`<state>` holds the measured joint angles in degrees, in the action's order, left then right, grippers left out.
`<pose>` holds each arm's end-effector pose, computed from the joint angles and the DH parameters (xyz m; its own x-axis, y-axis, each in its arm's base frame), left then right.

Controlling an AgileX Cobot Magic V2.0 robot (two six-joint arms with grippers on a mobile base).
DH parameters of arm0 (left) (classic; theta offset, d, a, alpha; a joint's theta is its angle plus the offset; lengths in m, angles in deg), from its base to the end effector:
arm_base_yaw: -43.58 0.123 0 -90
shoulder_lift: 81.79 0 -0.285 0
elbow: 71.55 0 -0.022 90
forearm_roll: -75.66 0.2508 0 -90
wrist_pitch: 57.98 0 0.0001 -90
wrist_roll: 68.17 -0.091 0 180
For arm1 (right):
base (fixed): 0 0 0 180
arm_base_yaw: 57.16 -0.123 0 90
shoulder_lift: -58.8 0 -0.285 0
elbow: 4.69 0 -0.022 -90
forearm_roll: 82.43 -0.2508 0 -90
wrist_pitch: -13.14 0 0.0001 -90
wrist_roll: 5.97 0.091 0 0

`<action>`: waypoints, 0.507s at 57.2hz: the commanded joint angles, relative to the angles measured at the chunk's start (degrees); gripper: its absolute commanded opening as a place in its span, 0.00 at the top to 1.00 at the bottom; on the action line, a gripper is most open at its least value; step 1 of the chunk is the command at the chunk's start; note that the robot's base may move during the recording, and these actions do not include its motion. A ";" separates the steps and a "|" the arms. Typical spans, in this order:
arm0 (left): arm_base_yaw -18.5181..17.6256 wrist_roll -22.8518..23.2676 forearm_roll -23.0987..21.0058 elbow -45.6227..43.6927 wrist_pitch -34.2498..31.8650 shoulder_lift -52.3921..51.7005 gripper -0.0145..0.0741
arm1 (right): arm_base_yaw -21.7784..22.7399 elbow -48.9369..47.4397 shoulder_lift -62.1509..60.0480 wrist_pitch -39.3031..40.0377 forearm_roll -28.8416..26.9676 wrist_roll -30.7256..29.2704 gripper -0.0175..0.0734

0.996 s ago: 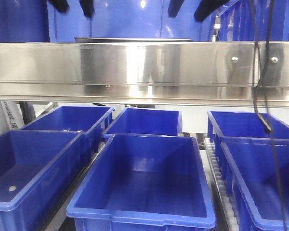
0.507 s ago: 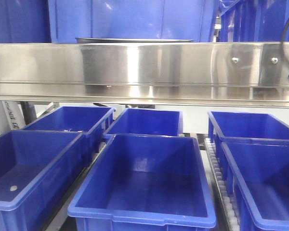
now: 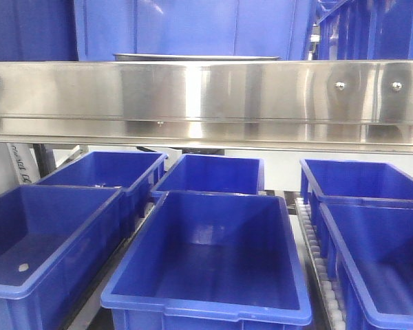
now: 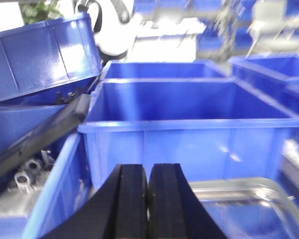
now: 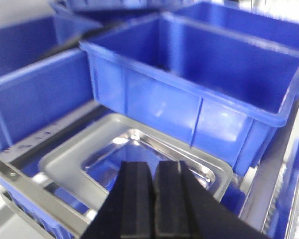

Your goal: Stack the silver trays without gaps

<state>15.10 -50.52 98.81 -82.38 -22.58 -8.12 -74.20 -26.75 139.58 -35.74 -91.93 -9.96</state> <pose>0.2042 -0.0872 0.5212 -0.0846 0.0762 -0.9935 0.2677 0.9622 0.0510 0.2295 0.0822 0.5265 -0.2988 -0.0501 -0.9530 -0.3927 0.9166 0.0749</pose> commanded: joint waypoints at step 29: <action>0.21 0.91 -1.87 29.96 -0.93 -37.73 0.85 | -0.32 48.81 -52.90 17.16 -3.18 -0.70 0.90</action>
<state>15.10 -50.17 98.22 -54.77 -24.95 -43.14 -74.48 18.76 91.95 -20.14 -93.36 -10.17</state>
